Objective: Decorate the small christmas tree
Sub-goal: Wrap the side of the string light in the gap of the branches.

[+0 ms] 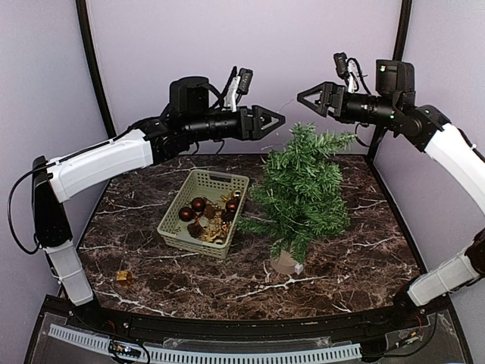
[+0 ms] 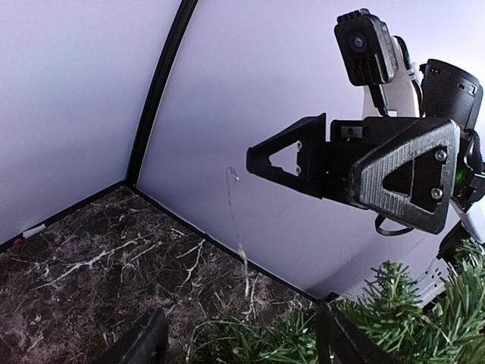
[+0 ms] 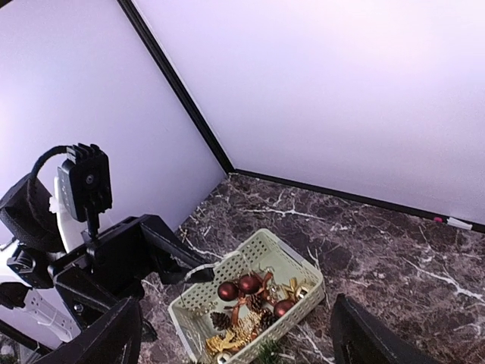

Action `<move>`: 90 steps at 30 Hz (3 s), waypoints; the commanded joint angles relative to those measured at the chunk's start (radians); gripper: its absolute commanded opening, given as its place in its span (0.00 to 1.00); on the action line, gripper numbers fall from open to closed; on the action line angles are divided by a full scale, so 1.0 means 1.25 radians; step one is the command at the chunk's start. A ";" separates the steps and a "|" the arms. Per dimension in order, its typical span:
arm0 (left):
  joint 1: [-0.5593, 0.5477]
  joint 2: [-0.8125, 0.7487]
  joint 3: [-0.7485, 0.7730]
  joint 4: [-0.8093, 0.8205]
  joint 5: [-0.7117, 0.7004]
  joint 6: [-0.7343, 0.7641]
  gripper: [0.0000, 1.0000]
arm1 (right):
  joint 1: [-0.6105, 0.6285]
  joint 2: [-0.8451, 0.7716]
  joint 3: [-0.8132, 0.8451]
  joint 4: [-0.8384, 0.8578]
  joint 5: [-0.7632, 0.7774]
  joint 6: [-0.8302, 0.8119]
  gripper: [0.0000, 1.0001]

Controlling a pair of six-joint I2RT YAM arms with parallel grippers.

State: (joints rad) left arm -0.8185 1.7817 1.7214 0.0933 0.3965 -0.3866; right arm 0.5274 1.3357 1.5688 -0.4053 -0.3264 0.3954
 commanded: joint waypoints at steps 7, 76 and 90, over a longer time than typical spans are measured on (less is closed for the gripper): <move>0.015 0.088 0.132 -0.012 0.062 0.040 0.49 | -0.051 0.067 0.035 0.169 -0.141 0.070 0.82; 0.015 0.020 0.051 0.252 0.179 -0.010 0.00 | 0.003 0.071 0.043 0.352 -0.302 0.039 0.07; 0.014 -0.068 -0.033 0.185 0.102 0.066 0.75 | -0.002 -0.108 -0.053 0.209 0.112 -0.090 0.00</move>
State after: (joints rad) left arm -0.8013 1.7958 1.7226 0.3599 0.5667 -0.3553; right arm 0.5247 1.2995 1.5215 -0.0822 -0.4366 0.3618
